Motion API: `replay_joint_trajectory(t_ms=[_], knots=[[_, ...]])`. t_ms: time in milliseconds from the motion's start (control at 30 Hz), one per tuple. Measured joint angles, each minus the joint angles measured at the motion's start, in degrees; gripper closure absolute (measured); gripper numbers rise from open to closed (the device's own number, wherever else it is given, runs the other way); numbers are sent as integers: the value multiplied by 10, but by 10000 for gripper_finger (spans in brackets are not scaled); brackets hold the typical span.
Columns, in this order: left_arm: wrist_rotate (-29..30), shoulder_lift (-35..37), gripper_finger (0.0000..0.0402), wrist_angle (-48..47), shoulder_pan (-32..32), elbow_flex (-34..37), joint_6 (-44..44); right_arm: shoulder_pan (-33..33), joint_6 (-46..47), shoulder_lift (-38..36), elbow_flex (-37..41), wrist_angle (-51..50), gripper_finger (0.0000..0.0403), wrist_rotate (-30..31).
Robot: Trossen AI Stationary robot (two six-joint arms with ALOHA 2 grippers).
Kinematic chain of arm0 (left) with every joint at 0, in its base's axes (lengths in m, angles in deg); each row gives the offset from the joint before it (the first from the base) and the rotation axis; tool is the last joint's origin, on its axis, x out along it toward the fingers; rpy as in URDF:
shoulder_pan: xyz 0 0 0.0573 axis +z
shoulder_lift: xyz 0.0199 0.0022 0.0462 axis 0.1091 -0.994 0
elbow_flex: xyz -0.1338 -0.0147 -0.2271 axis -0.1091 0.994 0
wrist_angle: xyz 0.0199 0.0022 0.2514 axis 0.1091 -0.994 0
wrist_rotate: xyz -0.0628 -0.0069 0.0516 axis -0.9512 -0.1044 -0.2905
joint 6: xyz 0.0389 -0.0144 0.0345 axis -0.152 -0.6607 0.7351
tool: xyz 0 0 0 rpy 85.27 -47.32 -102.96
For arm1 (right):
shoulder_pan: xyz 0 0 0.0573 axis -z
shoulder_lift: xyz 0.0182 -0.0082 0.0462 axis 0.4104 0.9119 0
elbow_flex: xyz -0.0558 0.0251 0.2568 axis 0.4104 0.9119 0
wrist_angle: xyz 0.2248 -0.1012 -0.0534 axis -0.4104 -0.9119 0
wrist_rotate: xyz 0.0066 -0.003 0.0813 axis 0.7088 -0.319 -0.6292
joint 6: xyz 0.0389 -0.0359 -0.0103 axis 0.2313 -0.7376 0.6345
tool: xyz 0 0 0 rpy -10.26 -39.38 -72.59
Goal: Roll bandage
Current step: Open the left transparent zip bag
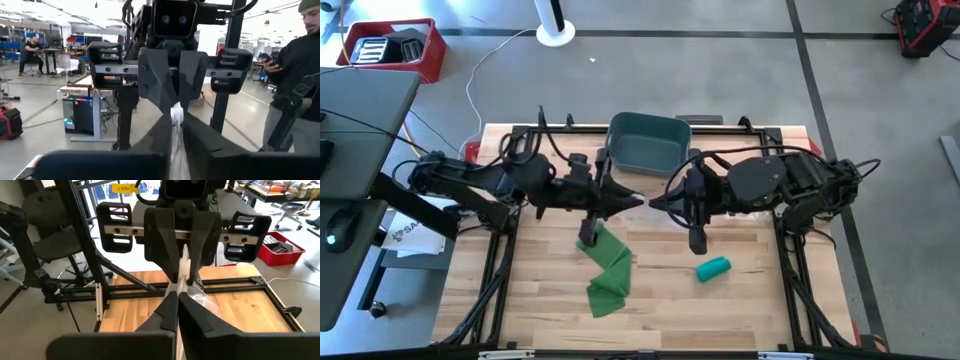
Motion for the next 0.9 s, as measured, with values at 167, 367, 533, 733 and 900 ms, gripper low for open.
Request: replay_joint_trajectory(t_ms=[167, 367, 533, 733, 900], knots=[[18, 8, 385, 21, 0, 0, 0, 1, 0, 0, 0, 21, 403, 3], [64, 39, 396, 26, 0, 0, 1, 0, 0, 0, 0, 30, 403, 1], [78, 48, 401, 28, 0, 0, 1, 0, 0, 0, 0, 28, 403, -1], [78, 50, 401, 23, -1, 0, 1, 0, 0, 0, 0, 28, 403, -1], [78, 50, 401, 22, -5, 0, 1, 0, 0, 0, 0, 28, 403, -2]])
